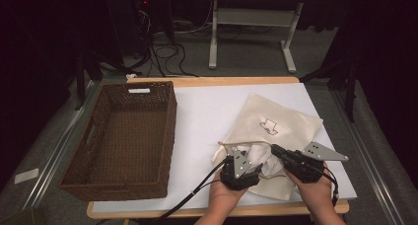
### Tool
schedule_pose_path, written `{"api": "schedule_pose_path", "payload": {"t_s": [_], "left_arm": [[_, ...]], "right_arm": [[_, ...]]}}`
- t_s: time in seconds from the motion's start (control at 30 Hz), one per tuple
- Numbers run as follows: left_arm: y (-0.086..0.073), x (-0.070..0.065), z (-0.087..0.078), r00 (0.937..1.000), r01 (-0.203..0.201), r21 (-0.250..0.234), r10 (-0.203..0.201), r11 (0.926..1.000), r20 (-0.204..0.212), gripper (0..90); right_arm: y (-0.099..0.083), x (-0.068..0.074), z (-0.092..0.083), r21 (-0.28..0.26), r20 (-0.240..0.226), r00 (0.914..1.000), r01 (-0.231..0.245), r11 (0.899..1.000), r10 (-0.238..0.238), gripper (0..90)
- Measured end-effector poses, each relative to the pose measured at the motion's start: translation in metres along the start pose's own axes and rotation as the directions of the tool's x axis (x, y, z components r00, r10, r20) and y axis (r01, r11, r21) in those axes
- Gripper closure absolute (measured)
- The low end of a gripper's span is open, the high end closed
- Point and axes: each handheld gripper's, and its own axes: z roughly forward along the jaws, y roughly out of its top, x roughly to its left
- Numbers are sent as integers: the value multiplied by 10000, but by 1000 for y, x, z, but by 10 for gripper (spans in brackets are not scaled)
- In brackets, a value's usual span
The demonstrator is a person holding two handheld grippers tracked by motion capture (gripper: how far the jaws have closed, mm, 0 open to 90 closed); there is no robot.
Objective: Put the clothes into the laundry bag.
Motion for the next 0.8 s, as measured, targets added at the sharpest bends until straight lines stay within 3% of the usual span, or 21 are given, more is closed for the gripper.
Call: {"api": "schedule_pose_path", "payload": {"t_s": [0.13,0.2,0.23,0.33,0.37,0.63,0.73,0.8], "left_arm": [[-7,1,3,10000,70,459,-71,9989,13,380],[-8,2,6,9997,239,546,-244,9982,92,575],[-7,2,7,9995,304,490,-308,9983,74,575],[-3,1,14,9996,137,538,-123,9985,-262,842],[-1,1,17,9993,103,550,-83,9984,-371,868],[19,4,52,9972,273,306,-251,9992,-703,877],[25,0,63,9973,147,136,-136,9998,-725,872],[25,-1,68,9978,313,171,-302,9994,-593,860]], "right_arm": [[0,1,1,60,20,10000,-64,10000,64,885],[-1,1,1,73,56,10000,-15,10000,14,885],[-1,1,1,75,56,10000,3,10000,-4,885],[-2,0,0,44,23,10000,20,10000,-20,885],[-2,0,0,35,42,10000,12,10000,-12,885],[-3,-1,-1,57,66,9999,-86,9999,86,885],[-3,-2,0,40,54,9999,-129,9999,129,885],[-4,-3,0,50,43,9998,-172,9998,171,885]]}}
